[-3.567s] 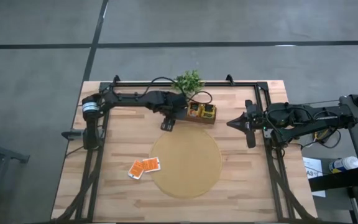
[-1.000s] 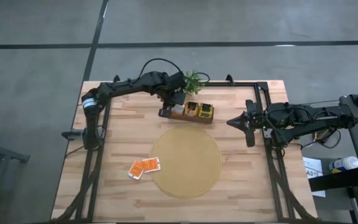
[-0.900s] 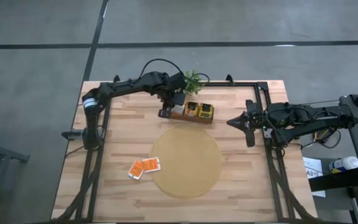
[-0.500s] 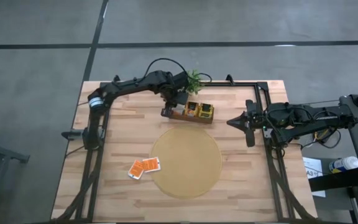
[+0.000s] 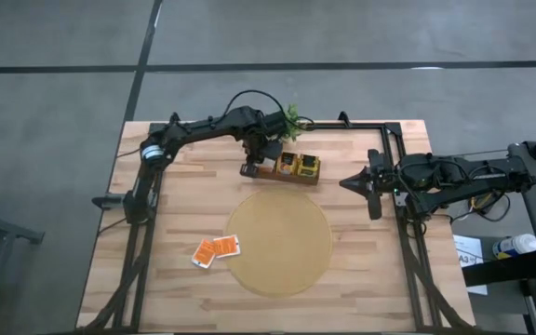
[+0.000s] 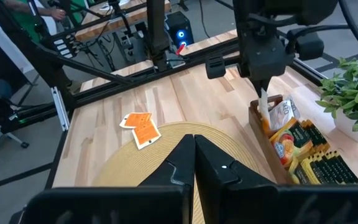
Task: Pick & Place Tea
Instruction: Put the white tea bag into the left section of the wooden organizer
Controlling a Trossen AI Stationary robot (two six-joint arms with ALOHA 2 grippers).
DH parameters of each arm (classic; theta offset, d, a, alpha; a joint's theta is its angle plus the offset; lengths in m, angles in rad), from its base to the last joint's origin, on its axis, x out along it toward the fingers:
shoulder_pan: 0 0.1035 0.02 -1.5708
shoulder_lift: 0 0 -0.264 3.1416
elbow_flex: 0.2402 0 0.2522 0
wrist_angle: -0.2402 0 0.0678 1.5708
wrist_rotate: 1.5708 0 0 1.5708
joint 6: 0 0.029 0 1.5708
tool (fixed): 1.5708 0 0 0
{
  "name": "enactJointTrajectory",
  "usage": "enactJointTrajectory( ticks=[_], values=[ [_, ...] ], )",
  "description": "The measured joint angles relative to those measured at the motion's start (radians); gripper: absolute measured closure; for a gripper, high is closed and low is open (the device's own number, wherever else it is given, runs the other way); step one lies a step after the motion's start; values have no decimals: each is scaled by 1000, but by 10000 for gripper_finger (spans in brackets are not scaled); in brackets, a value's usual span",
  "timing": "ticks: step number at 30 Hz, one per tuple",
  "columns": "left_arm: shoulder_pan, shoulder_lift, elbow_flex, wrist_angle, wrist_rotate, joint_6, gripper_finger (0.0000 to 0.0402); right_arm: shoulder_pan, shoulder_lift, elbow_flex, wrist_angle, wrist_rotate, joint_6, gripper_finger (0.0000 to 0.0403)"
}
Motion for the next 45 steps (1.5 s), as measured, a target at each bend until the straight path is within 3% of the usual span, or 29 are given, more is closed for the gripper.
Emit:
enactJointTrajectory(
  ticks=[28,34,40,45],
  values=[
    [22,62,-2,45,18,-12,396,0,0,0,-5,0,-3,394],
    [22,62,-2,50,13,-22,358,0,0,0,-5,0,-3,394],
    [22,62,-2,72,-55,-23,299,0,0,0,-5,0,-3,394],
    [22,63,14,72,-130,-23,278,0,-1,0,-5,0,-3,394]
  ],
)
